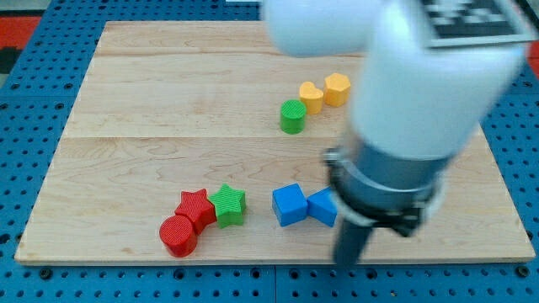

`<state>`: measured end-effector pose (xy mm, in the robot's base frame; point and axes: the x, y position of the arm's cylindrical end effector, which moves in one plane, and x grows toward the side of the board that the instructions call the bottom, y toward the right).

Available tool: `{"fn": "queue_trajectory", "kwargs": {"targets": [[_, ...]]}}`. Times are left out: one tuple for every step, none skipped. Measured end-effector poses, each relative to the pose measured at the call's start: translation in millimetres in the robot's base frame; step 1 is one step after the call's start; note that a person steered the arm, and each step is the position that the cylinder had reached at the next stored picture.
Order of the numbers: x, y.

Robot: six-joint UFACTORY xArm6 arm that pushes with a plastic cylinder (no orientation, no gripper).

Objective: Push the red circle beside the red star

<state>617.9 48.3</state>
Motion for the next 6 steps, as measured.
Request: {"fn": "queue_trajectory", "kwargs": {"targets": [[0.2, -120.1], [-4.4, -196.0], [-9.7, -223.8], [-25.8, -224.0], [-27.2, -221.0], [-38.2, -217.8]]}}
